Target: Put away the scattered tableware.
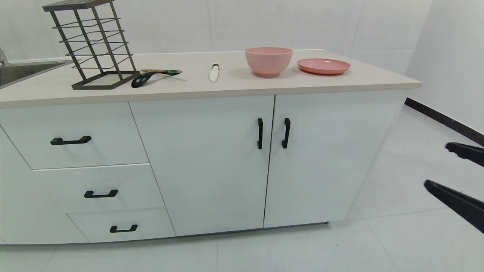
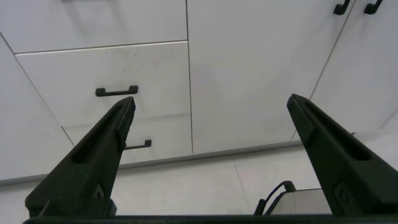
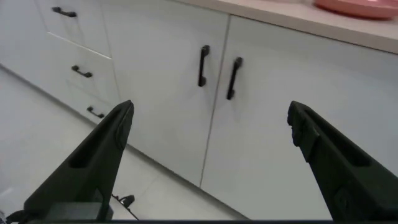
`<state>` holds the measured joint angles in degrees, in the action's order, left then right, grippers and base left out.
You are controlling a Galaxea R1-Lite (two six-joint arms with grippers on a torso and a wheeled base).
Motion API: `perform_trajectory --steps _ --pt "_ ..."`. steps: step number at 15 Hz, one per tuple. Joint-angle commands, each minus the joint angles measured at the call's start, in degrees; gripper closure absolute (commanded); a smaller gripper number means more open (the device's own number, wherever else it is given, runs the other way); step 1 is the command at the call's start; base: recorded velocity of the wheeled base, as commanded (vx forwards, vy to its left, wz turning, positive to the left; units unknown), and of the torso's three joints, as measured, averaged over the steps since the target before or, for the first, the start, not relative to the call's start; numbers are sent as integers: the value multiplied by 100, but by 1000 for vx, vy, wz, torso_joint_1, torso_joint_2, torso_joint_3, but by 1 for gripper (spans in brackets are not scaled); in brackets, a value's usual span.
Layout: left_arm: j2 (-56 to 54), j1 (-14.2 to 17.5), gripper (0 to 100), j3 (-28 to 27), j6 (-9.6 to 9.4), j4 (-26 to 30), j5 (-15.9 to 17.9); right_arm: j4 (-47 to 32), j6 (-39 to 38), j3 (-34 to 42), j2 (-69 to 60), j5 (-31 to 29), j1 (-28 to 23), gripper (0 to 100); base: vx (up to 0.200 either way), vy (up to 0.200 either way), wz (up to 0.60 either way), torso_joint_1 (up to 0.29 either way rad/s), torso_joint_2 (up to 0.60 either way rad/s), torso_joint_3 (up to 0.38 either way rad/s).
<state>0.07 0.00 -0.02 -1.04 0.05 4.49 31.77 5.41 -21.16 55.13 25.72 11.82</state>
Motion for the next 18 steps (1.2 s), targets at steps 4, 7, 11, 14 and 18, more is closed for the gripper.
perform_trajectory --steps 4,7,11,14,18 --pt "-7 9 0 2 -37 -5 44 778 329 -19 2143 522 153 0 0 0 0 0 0 0" --pt "-7 0 0 2 -494 -40 404 1314 346 -107 2776 530 136 0 0 0 0 0 0 0" --pt "538 62 0 -1193 253 -1042 369 2501 373 -116 3804 539 162 0 0 0 0 0 0 0" --pt "1408 -466 0 -894 235 -1350 439 2923 382 -248 4358 653 162 0 0 0 0 0 0 0" --pt "2480 -844 0 -1316 455 -1367 1889 3142 505 -309 4489 1594 -22 0 0 0 0 0 0 0"
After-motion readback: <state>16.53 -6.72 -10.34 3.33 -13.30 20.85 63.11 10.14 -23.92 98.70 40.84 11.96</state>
